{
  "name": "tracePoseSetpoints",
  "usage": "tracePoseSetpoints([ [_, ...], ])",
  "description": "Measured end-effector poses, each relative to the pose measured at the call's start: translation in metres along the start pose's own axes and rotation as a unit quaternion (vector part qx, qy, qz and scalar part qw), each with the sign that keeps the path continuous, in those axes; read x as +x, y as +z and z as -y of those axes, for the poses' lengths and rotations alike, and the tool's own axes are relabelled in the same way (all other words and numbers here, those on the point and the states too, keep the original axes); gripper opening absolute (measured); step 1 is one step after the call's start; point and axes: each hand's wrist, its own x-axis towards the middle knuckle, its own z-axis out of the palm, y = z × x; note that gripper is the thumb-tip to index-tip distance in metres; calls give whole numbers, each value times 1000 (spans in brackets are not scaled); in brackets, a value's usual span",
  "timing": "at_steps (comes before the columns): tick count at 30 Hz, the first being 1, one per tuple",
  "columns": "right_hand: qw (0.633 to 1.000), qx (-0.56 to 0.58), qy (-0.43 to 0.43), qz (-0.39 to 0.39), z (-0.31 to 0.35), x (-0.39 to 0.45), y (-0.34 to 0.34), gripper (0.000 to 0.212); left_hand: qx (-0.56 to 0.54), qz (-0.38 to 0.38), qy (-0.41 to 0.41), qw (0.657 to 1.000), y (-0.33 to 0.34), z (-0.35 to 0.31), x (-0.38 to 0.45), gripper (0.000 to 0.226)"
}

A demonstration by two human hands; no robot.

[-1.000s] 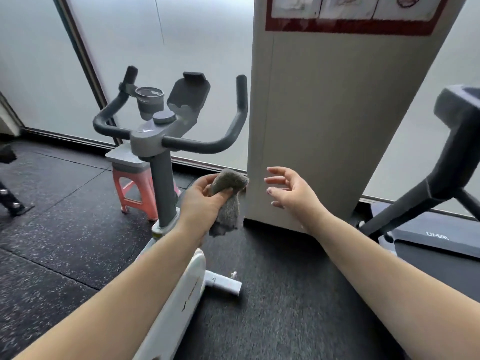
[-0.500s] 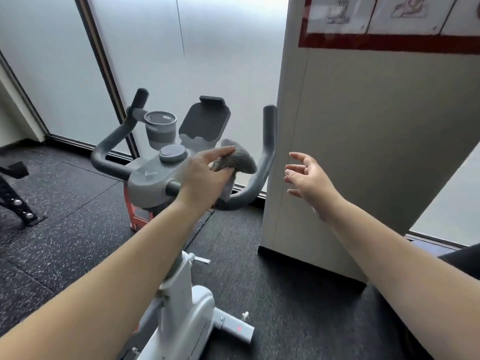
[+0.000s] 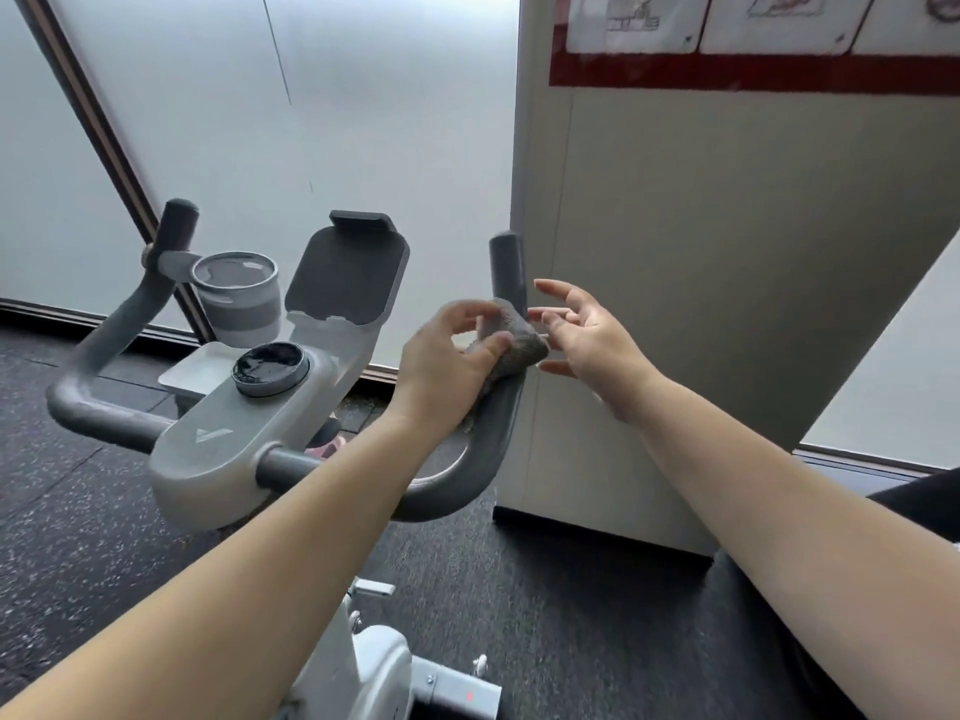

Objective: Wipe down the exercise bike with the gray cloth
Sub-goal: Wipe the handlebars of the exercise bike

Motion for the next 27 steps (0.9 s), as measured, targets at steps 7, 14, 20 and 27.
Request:
tracePoseSetpoints([
  [7,999,35,-5,41,10,26,2,42,114,68,14,991,7,-7,-19,33],
  [14,996,55,5,65,11,37,-1,47,198,138,4,970,-17,-13,-35,27],
  [20,996,57,17,71,10,40,-6,38,39,-79,4,996,-11,-29,0,13],
  [27,993,72,38,91,11,41,-11,46,109,-73,99,986,31,-27,59,37],
])
